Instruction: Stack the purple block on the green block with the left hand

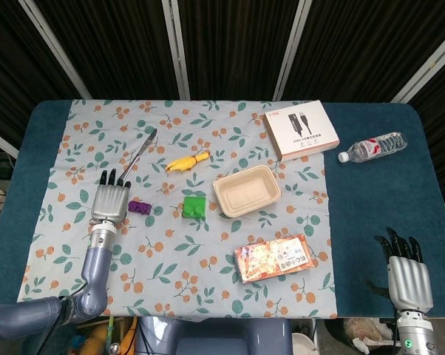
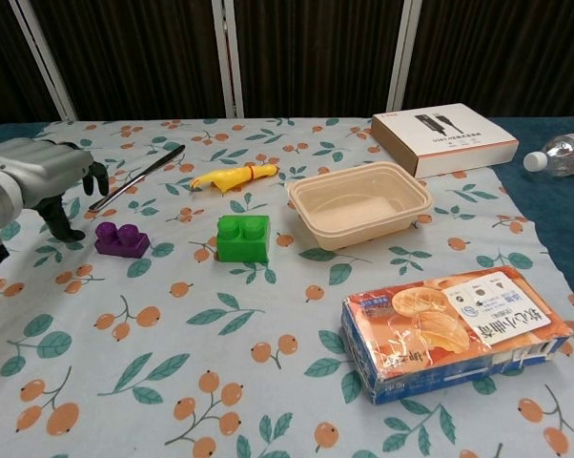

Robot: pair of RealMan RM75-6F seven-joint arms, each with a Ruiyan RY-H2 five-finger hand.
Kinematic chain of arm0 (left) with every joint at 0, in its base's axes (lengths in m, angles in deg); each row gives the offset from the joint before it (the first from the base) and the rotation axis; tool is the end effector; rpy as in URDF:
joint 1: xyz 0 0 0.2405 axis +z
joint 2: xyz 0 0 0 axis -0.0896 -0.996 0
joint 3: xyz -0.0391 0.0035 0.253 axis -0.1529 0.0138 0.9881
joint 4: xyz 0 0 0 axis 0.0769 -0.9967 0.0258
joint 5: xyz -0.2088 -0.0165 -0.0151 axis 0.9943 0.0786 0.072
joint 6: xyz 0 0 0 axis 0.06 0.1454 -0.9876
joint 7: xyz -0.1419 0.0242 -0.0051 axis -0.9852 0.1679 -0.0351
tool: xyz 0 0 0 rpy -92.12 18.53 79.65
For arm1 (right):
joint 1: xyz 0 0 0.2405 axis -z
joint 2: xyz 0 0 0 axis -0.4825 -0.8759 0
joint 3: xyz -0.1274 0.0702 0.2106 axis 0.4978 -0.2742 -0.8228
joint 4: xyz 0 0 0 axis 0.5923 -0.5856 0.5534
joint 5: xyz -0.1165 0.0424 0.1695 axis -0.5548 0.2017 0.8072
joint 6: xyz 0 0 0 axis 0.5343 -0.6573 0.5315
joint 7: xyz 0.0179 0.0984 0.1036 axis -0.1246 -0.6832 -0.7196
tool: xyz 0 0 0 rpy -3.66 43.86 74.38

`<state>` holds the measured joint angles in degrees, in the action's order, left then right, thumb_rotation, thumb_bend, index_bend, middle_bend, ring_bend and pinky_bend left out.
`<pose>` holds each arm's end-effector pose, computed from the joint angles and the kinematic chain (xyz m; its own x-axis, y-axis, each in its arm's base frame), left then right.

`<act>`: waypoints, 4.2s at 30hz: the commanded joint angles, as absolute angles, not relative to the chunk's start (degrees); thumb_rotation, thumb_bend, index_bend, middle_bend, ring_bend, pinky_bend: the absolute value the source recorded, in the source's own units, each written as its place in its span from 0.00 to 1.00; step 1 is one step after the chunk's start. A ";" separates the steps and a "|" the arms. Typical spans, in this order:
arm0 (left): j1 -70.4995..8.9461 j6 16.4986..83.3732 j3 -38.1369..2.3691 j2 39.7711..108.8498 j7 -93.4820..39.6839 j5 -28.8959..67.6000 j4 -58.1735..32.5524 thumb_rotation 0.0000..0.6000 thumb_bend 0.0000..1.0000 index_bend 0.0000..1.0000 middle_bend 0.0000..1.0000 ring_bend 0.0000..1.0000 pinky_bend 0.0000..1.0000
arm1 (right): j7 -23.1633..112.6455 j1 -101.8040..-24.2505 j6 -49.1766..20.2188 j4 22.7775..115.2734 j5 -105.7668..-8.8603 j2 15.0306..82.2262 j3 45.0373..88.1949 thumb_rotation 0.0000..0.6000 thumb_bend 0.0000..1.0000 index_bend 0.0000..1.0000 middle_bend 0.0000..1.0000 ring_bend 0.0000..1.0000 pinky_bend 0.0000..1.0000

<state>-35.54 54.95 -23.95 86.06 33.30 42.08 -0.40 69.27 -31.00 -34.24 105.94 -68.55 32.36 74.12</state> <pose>-0.1825 0.3454 -0.0138 0.7281 0.2479 0.6391 0.6682 -0.0486 -0.7424 -0.2734 -0.1585 0.1224 0.3861 -0.1432 0.9113 -0.8951 0.1805 0.4076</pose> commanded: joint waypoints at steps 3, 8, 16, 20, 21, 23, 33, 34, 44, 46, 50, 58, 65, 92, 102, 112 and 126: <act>-36.75 54.82 -22.78 88.31 33.52 42.21 -2.53 1.00 0.32 0.26 0.26 0.01 0.01 | 68.62 -30.87 -34.36 105.88 -68.42 32.04 74.09 1.00 0.15 0.21 0.10 0.13 0.00; -37.52 54.20 -21.91 90.84 33.28 42.94 -5.57 1.00 0.32 0.26 0.26 0.01 0.01 | 67.97 -30.81 -34.43 105.78 -68.78 31.82 74.20 1.00 0.15 0.21 0.10 0.13 0.00; -37.80 54.26 -21.13 92.35 32.30 42.78 -7.54 1.00 0.32 0.27 0.27 0.01 0.01 | 67.72 -30.82 -34.33 105.76 -68.46 31.69 74.18 1.00 0.15 0.21 0.10 0.13 0.00; -38.02 54.38 -21.09 92.70 31.85 42.42 -8.13 1.00 0.32 0.28 0.28 0.02 0.01 | 67.85 -30.94 -34.19 105.76 -68.46 31.74 74.21 1.00 0.15 0.21 0.10 0.13 0.00; -38.09 54.49 -21.06 92.77 31.77 42.22 -8.22 1.00 0.32 0.28 0.29 0.02 0.01 | 67.88 -30.96 -34.20 105.75 -68.46 31.76 74.20 1.00 0.15 0.21 0.10 0.13 0.00; -38.17 54.76 -21.10 92.91 31.44 41.78 -8.14 1.00 0.32 0.29 0.29 0.02 0.01 | 67.97 -30.96 -34.27 105.85 -68.42 31.74 74.16 1.00 0.15 0.21 0.10 0.13 0.00; -38.24 55.63 -20.50 93.54 31.62 40.88 -8.70 1.00 0.36 0.31 0.31 0.03 0.01 | 68.10 -31.10 -34.08 105.83 -68.33 31.82 74.25 1.00 0.15 0.21 0.10 0.13 0.00; -38.24 55.66 -20.45 93.60 31.66 40.87 -8.77 1.00 0.36 0.31 0.31 0.03 0.01 | 68.05 -31.08 -34.13 105.84 -68.35 31.81 74.25 1.00 0.15 0.21 0.10 0.13 0.00; -38.61 55.37 -20.36 94.74 32.02 40.77 -9.99 1.00 0.36 0.32 0.32 0.03 0.01 | 67.53 -30.92 -34.36 105.94 -68.67 31.51 74.35 1.00 0.15 0.21 0.10 0.13 0.00; -38.69 55.47 -20.38 95.09 31.94 40.51 -10.26 1.00 0.36 0.33 0.33 0.04 0.01 | 67.48 -30.92 -34.37 106.01 -68.73 31.44 74.38 1.00 0.15 0.21 0.10 0.13 0.00; -38.86 55.36 -20.35 95.69 32.21 40.46 -10.80 1.00 0.36 0.33 0.33 0.04 0.01 | 67.31 -30.83 -34.54 106.04 -68.86 31.39 74.39 1.00 0.15 0.21 0.10 0.13 0.00; -38.86 55.67 -20.33 96.30 32.69 40.33 -11.07 1.00 0.36 0.35 0.33 0.04 0.01 | 66.75 -30.68 -34.72 106.16 -69.26 31.08 74.48 1.00 0.15 0.21 0.10 0.14 0.00; -38.61 56.16 -20.17 96.27 33.03 40.03 -10.79 1.00 0.36 0.37 0.35 0.05 0.01 | 66.77 -30.66 -34.67 106.34 -69.28 31.01 74.54 1.00 0.15 0.21 0.10 0.14 0.00; -38.09 56.93 -20.05 96.13 34.25 39.35 -10.64 1.00 0.36 0.36 0.36 0.07 0.01 | 66.21 -30.54 -34.66 106.50 -69.58 30.79 74.63 1.00 0.15 0.21 0.10 0.14 0.00; -38.12 56.62 -20.06 96.79 34.77 39.51 -11.56 1.00 0.37 0.39 0.36 0.07 0.01 | 65.90 -30.56 -34.57 106.44 -69.56 30.63 74.57 1.00 0.15 0.21 0.10 0.15 0.00; -37.97 57.35 -20.22 96.55 35.47 39.31 -11.00 1.00 0.37 0.44 0.37 0.08 0.01 | 65.82 -30.50 -34.64 106.39 -69.60 30.64 74.59 1.00 0.15 0.21 0.10 0.15 0.00; -37.64 57.59 -20.00 97.41 36.26 39.27 -12.29 1.00 0.39 0.48 0.36 0.08 0.01 | 66.00 -30.60 -34.52 106.36 -69.18 30.67 74.41 1.00 0.15 0.21 0.12 0.18 0.00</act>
<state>-37.65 57.59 -19.99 97.40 36.26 39.25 -12.30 65.99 -30.60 -34.50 106.36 -69.17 30.65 74.40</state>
